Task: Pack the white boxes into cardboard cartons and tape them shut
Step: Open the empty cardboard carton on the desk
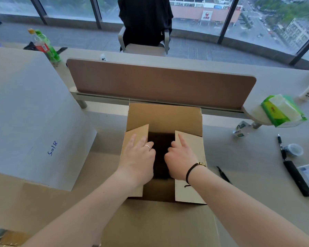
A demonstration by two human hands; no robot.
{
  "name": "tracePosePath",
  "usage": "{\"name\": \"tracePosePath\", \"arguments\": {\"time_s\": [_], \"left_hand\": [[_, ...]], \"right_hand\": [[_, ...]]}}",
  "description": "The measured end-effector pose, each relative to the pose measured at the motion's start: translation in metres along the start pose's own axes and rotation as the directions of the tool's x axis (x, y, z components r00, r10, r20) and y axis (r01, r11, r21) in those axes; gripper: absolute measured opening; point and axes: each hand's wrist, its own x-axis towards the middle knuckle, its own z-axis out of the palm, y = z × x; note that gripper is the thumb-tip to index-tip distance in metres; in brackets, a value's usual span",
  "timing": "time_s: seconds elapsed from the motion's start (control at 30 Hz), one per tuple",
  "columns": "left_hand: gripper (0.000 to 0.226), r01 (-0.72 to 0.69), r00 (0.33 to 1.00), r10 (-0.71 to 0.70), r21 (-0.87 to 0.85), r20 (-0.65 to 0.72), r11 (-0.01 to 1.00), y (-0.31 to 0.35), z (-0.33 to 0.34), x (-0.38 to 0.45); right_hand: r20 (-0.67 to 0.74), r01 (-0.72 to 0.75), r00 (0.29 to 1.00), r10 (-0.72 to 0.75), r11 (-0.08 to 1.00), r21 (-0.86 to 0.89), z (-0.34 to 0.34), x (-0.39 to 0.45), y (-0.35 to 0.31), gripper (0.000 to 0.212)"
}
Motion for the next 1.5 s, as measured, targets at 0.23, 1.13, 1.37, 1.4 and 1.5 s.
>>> {"name": "tracePosePath", "arguments": {"time_s": [0.23,1.13,1.37,1.4,1.5], "left_hand": [[0.037,0.106,0.983,-0.143,0.279,0.115,0.954,-0.011,-0.016,-0.001],[0.09,0.45,0.885,-0.449,-0.474,0.122,0.757,-0.045,0.117,-0.003],[0.091,0.451,0.875,-0.462,-0.589,0.145,0.67,-0.047,0.127,-0.001],[0.092,0.45,0.875,-0.461,-0.601,0.148,0.66,-0.047,0.128,-0.001],[0.089,0.449,0.874,-0.461,-0.614,0.152,0.649,-0.047,0.127,-0.001]], "right_hand": [[0.09,-0.11,0.989,0.118,0.991,-0.08,-0.036,-0.013,0.011,0.021],[0.198,-0.496,0.858,0.474,0.664,0.56,0.105,-0.043,0.073,0.081],[0.261,-0.416,0.835,0.484,0.247,0.875,0.119,-0.03,0.062,0.071],[0.265,-0.404,0.839,0.476,0.217,0.889,0.121,-0.03,0.063,0.071],[0.28,-0.389,0.851,0.445,0.174,0.905,0.124,-0.029,0.063,0.072]]}}
